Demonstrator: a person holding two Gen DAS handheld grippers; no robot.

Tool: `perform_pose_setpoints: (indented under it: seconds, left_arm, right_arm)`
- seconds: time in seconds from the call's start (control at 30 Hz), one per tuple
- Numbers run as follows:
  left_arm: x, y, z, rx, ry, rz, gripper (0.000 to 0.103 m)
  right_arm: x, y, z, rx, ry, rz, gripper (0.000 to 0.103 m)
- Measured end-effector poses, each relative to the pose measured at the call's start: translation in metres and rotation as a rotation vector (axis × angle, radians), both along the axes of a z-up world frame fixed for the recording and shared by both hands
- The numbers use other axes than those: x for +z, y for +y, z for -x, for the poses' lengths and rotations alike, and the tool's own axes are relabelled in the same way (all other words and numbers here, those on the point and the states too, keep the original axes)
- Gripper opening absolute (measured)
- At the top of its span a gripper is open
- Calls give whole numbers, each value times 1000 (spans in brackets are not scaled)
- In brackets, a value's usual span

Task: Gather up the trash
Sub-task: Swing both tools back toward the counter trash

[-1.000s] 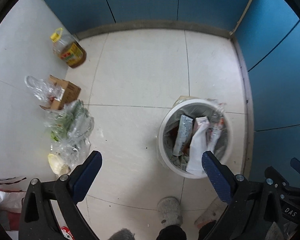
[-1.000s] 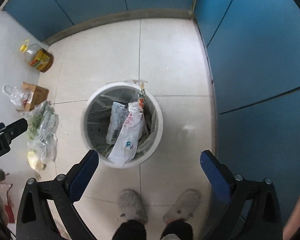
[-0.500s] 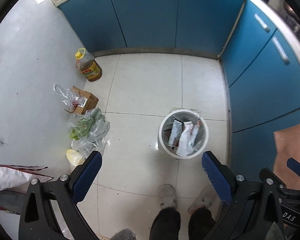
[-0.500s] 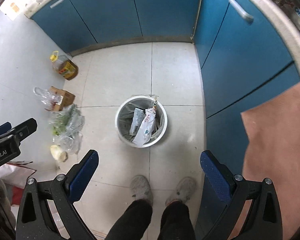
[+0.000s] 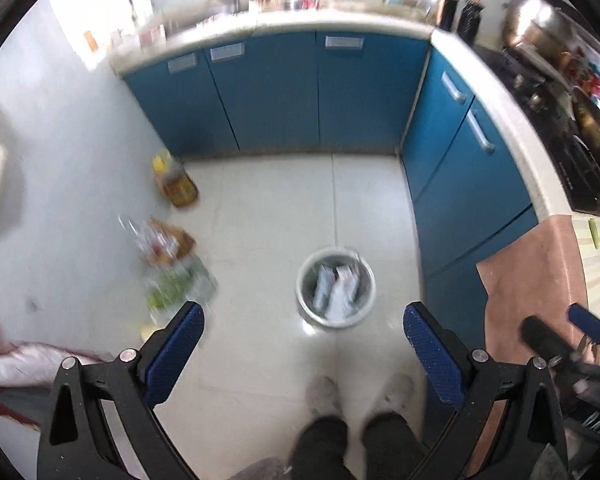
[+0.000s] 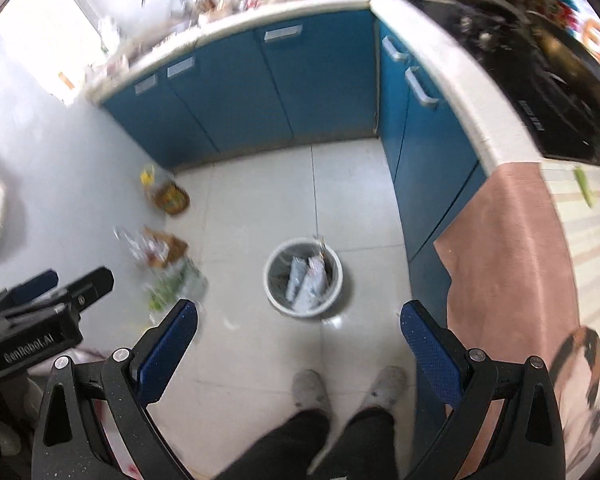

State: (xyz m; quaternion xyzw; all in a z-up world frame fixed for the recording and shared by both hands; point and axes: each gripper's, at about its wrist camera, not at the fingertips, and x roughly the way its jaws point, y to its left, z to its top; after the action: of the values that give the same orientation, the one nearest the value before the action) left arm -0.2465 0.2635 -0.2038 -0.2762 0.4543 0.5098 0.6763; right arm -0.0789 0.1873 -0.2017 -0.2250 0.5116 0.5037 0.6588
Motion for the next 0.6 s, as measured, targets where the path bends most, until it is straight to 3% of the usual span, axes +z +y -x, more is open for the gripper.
perform_pose_setpoints:
  seconds: [0.1, 0.27, 0.33, 0.43, 0.6]
  left_arm:
    - [31, -12, -11, -28, 20, -115, 102]
    - [64, -19, -36, -99, -61, -200, 102]
    - [73, -21, -60, -164, -109, -176, 102]
    - [78, -24, -110, -237, -122, -143, 102]
    - [91, -39, -214, -335, -127, -80, 102]
  right_arm:
    - [35, -24, -17, -97, 27, -84, 103]
    - [75, -67, -53, -245, 57, -186, 102]
    - [87, -90, -72, -311, 64, -223, 95]
    - [98, -123, -108, -398, 77, -250, 68]
    - [93, -177, -190, -539, 53, -274, 70]
